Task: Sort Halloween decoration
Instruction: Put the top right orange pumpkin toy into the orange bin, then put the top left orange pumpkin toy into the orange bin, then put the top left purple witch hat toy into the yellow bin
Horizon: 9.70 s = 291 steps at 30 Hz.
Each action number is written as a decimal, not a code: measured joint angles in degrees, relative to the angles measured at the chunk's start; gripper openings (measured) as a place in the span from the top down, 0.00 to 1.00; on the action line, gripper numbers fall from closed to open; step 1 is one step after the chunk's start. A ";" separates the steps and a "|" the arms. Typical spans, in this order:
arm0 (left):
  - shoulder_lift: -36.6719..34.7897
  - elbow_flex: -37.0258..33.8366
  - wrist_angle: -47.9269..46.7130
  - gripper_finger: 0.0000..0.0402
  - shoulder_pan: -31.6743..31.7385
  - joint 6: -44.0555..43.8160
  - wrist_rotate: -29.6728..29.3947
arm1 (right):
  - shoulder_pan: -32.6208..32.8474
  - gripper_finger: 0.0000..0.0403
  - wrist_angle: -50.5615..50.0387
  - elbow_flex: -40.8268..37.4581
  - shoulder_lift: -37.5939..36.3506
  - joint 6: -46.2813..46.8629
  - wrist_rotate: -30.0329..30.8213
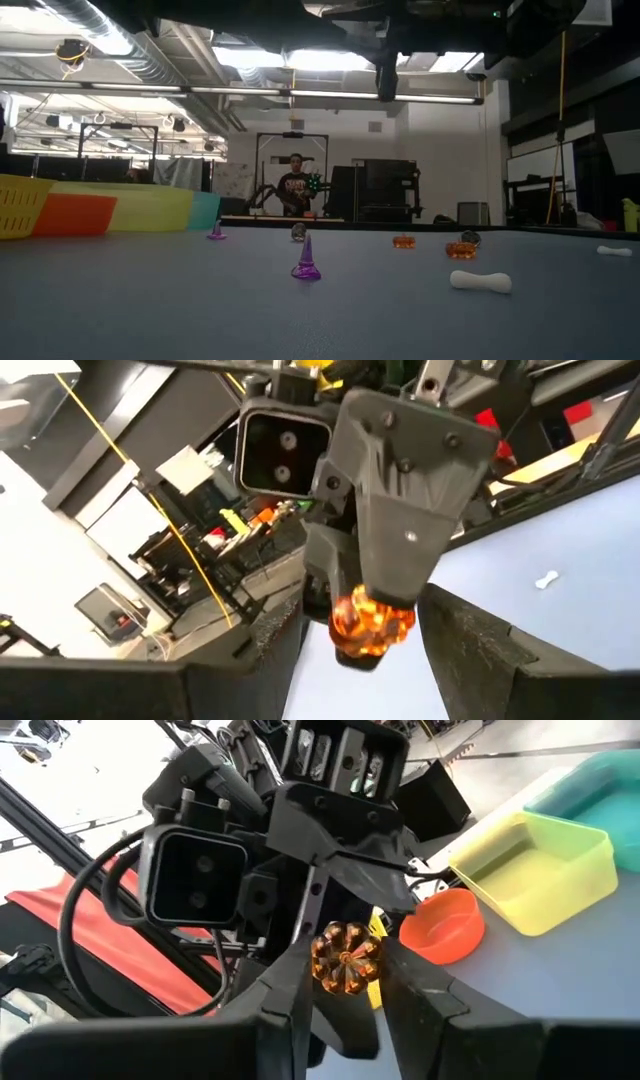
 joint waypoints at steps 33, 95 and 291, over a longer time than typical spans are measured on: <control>-0.02 0.00 -0.20 0.81 -0.17 -0.45 -1.20 | 0.02 0.76 -0.77 -0.04 0.00 -0.02 2.13; -0.04 0.07 -39.54 0.64 -0.35 -48.16 8.10 | -2.02 0.52 -31.16 -0.09 0.00 -20.73 3.47; 12.96 26.27 -105.81 0.67 -7.41 -79.86 -3.52 | -2.25 0.52 -33.04 -0.04 -0.02 -22.52 6.00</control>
